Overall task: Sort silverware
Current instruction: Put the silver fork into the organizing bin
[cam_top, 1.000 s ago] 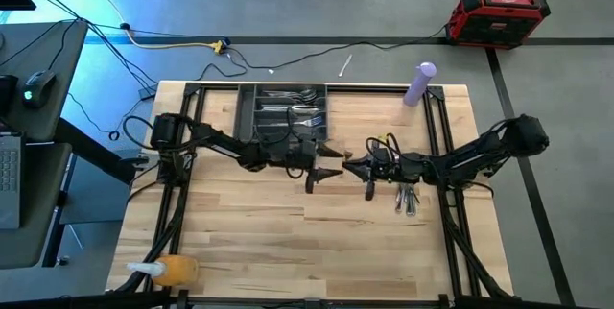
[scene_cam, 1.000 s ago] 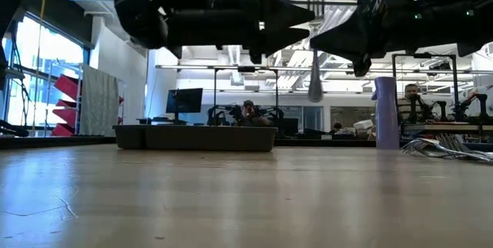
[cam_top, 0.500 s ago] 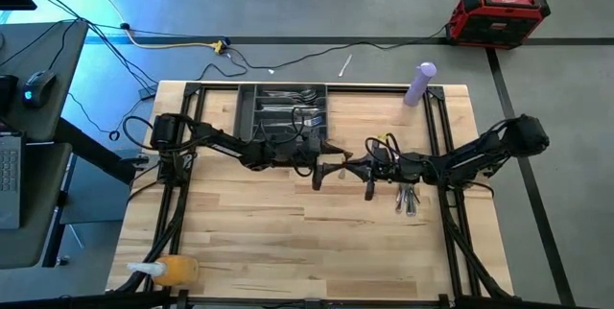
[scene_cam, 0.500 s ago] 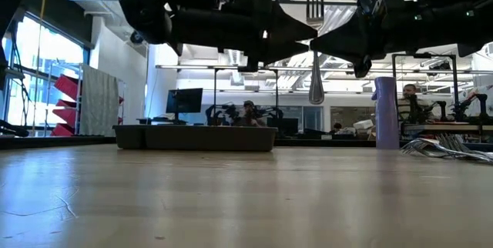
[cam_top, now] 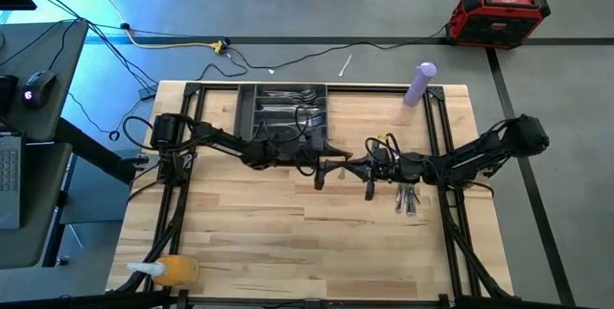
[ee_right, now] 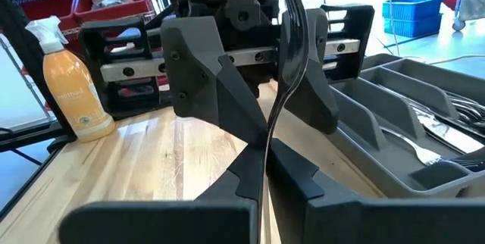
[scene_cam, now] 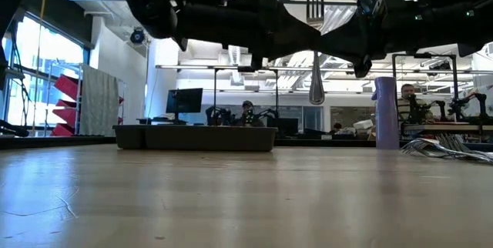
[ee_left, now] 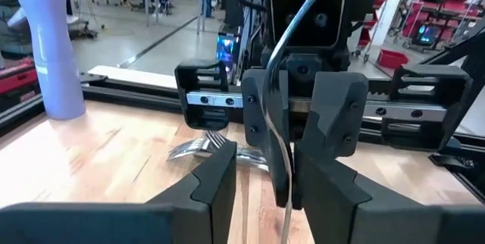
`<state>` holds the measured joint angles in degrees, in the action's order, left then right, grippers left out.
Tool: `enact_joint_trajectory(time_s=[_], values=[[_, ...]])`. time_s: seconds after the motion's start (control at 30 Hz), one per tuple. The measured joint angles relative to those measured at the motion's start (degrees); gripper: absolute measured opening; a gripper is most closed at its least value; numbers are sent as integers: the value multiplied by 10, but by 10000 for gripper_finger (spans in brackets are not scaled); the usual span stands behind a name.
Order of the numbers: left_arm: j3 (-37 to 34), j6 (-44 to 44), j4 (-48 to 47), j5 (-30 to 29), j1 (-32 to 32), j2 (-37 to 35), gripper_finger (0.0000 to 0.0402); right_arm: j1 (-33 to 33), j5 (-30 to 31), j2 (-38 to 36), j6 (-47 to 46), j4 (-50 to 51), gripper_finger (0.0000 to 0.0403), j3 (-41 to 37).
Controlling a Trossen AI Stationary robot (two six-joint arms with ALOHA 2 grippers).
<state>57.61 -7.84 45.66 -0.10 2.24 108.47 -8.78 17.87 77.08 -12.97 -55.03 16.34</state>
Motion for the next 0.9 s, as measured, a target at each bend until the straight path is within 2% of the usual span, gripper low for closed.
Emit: enact_joint_trajectory(time_s=[0.2,0.37,0.57,0.7,0.9], values=[[18,5,-39,0,0,0,96,0,0,0,0,4,0,0],[18,21,-42,13,-1,0,14,0,0,0,-3,13,0,0],[18,26,-45,19,-1,0,2,0,1,0,15,20,4,0],[18,31,-51,27,0,0,0,0,1,0,33,26,43,0],[18,36,-75,28,0,0,0,0,12,0,29,72,142,0]])
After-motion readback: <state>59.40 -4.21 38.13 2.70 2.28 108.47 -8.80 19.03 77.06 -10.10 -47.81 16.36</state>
